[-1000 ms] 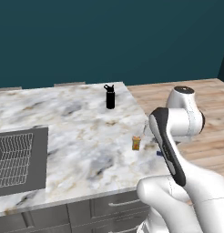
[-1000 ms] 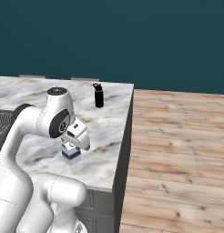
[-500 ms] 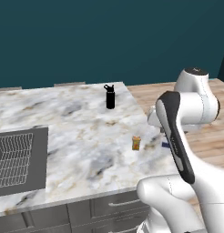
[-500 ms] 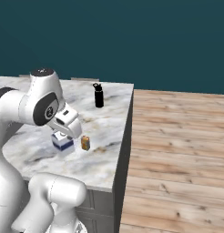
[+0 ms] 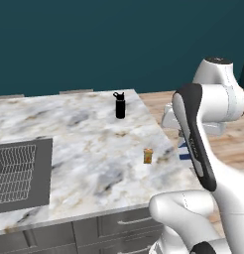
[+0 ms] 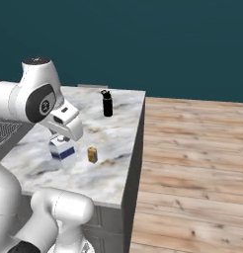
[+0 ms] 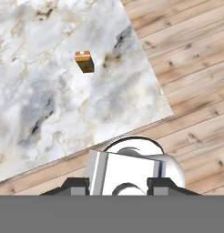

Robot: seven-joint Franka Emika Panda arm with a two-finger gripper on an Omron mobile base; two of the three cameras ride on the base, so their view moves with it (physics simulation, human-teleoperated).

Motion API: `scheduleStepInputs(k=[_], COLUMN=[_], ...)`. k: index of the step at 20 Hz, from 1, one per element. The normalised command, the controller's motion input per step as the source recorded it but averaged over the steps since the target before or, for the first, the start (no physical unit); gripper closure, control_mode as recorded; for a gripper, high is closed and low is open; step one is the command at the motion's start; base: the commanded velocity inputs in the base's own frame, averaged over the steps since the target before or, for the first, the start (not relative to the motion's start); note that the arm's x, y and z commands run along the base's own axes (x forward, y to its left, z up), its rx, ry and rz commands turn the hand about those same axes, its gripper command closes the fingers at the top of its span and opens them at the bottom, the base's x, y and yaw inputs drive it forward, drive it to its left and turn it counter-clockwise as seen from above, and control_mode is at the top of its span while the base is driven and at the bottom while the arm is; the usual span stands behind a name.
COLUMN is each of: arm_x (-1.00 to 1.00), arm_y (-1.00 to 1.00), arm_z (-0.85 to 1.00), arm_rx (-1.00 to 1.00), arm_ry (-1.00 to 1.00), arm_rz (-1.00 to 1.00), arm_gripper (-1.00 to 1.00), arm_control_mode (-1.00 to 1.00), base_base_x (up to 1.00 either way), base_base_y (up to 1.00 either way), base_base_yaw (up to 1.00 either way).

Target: Move the drinks to the dining counter.

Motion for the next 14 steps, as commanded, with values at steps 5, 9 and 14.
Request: scheduleStepInputs(k=[5, 9, 14], arm_x=[0.0, 0.0, 0.0], arm_y=[0.0, 0.0, 0.0], arm_z=[0.0, 0.0, 0.0], arm_rx=[0.0, 0.0, 0.0], arm_ry=[0.0, 0.0, 0.0], arm_rz=[0.0, 0.0, 0.0], arm_gripper=[1.0, 1.0, 1.0], arm_control_mode=[1.0, 1.0, 1.0], base_base_x=[-0.31, -0.1, 0.01], base_base_y=[-0.82, -0.52, -0.47], base_base_yaw=[0.06, 0.04, 0.09])
